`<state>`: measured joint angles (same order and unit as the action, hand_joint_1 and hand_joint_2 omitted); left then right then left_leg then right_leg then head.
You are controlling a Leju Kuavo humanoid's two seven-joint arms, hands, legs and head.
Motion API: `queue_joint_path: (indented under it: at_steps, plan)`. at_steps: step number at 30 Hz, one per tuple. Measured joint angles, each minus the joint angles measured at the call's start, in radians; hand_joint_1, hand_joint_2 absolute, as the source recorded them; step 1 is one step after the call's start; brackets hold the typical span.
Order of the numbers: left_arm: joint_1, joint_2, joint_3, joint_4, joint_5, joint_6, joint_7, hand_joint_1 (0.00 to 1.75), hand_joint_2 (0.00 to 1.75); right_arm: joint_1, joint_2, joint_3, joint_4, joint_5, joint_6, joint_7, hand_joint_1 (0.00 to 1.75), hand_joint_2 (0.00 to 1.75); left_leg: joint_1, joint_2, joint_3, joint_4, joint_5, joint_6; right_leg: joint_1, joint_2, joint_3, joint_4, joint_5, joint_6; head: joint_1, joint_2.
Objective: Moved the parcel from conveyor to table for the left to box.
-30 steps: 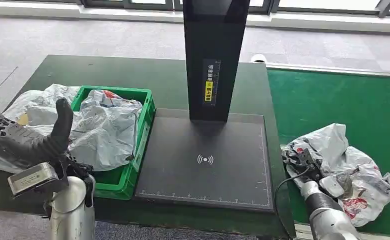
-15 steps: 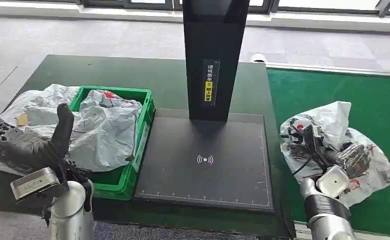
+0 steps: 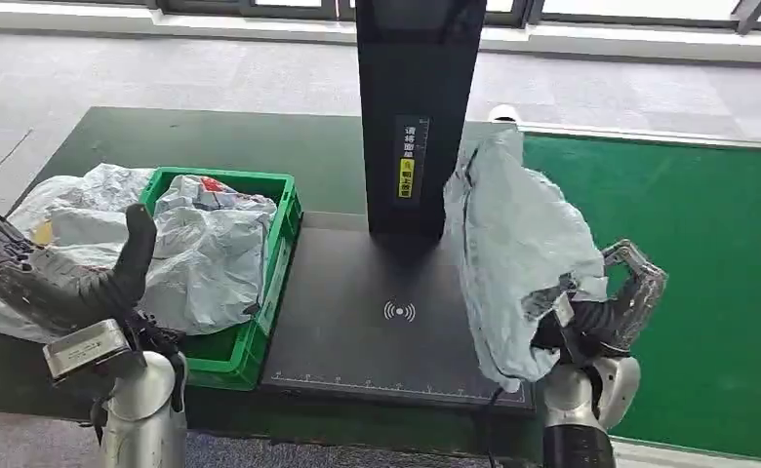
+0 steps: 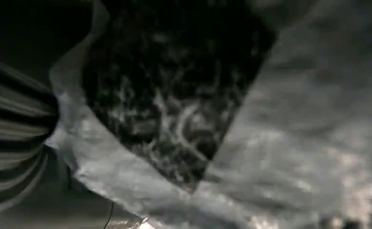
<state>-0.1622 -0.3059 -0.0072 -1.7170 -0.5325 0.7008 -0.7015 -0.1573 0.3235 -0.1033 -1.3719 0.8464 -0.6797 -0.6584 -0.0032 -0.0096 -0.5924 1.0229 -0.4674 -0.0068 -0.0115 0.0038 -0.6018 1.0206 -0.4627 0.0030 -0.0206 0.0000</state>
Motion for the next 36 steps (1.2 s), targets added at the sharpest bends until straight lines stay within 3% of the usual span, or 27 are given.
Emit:
queue_joint_path:
  at_steps: [4,8,10,18,29,30,31,33,34,36]
  plan:
    - [-0.001,0.0,0.0,0.007,0.0,0.0,0.0,0.0,1.75,0.008,0.005,0.079,-0.043,-0.06,0.06,-0.003,1.75,1.75,-0.001,0.001,0.0,0.0,0.0,0.0,0.0,0.0,0.0,0.0,0.0,0.0,0.0,0.0]
    - [-0.002,0.002,0.0,0.014,0.0,0.0,0.0,0.0,1.75,0.014,0.001,0.137,-0.059,-0.254,0.349,-0.034,1.75,1.75,0.0,0.002,0.001,0.0,0.0,0.0,0.0,0.001,0.0,0.0,0.001,0.0,0.0,0.0]
    - [-0.002,0.002,0.0,0.019,-0.005,0.0,0.0,0.0,1.75,0.013,0.0,0.168,-0.058,-0.262,0.402,-0.033,1.75,1.75,0.0,0.002,0.001,0.0,0.0,0.0,0.0,0.001,0.0,0.0,0.001,0.0,0.0,0.0]
    - [-0.003,0.002,0.0,0.024,-0.013,0.0,0.0,0.0,1.75,-0.027,-0.003,0.191,0.03,-0.251,0.398,0.019,1.75,1.75,0.0,0.001,0.0,0.0,0.0,0.0,0.0,0.001,0.0,0.0,0.0,0.0,0.0,0.0]
    - [-0.003,0.002,0.0,0.024,-0.013,0.0,0.0,0.0,1.75,-0.125,-0.023,0.191,0.291,-0.2,0.335,0.074,1.75,1.75,0.0,0.001,0.0,0.0,0.0,0.0,0.0,0.001,0.0,0.0,0.001,0.0,0.0,0.0]
    - [-0.003,0.002,0.0,0.024,-0.013,0.0,0.0,0.0,1.75,-0.132,-0.024,0.191,0.306,-0.197,0.335,0.081,0.68,1.75,0.0,0.002,0.0,0.0,0.0,0.0,0.0,0.001,0.0,0.0,0.001,0.0,0.0,0.0]
    - [-0.003,0.002,0.0,0.025,-0.013,0.0,0.0,0.0,1.75,-0.142,-0.026,0.191,0.328,-0.191,0.335,0.093,0.0,1.75,0.0,0.002,0.0,0.0,0.0,0.0,0.0,0.001,-0.001,0.0,0.001,0.0,0.0,0.0]
    - [-0.003,0.002,0.0,0.026,-0.013,0.0,0.0,0.0,1.75,-0.155,-0.027,0.19,0.371,-0.179,0.327,0.114,0.0,1.75,0.0,0.002,0.0,0.0,0.0,0.0,0.0,0.001,-0.001,0.0,0.0,0.0,0.0,0.0]
    - [-0.003,0.002,0.0,0.027,-0.013,0.0,0.0,0.0,1.75,-0.162,-0.028,0.19,0.391,-0.175,0.32,0.122,0.0,0.0,0.0,0.001,0.0,0.0,0.0,0.0,0.0,0.001,-0.001,0.0,0.0,0.0,0.0,0.0]
    - [-0.004,0.002,0.001,0.034,-0.013,0.0,0.0,0.0,1.75,-0.173,-0.029,0.188,0.429,-0.164,0.299,0.141,0.0,0.0,0.0,0.002,0.0,0.0,0.0,0.0,0.0,0.001,-0.001,0.0,0.0,0.0,0.0,0.0]
